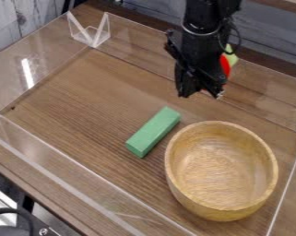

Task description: Move the red object to the left side of the table

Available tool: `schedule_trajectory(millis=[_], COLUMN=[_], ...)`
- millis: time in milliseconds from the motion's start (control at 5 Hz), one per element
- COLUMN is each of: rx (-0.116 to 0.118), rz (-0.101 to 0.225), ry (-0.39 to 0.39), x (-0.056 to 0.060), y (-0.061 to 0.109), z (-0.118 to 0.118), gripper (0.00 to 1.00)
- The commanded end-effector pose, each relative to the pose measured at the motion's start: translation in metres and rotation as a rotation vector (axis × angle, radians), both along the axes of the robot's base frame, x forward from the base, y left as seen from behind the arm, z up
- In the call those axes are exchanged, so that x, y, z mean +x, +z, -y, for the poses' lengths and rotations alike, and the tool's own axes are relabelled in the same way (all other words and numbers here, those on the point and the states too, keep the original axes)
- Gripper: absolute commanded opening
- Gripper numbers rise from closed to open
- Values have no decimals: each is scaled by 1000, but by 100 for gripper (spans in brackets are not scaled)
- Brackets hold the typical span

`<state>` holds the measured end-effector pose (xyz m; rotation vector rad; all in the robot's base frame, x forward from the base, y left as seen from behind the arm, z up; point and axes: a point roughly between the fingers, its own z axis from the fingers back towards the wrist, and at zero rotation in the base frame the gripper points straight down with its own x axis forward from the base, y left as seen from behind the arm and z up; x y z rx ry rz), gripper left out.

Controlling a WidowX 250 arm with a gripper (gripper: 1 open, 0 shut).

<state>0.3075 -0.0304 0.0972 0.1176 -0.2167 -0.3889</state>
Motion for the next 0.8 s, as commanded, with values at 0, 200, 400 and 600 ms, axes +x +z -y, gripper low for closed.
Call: schedule_trajectory(millis=[0, 200, 400, 600], rx=[-16, -31, -53, -62], rz=[65, 62, 49, 43], ry=[24, 46, 53, 67], x=[-4, -10, -16, -18], y=[29, 33, 32, 34], z=[-11, -27, -26, -26], gripper=[0, 0, 0, 0])
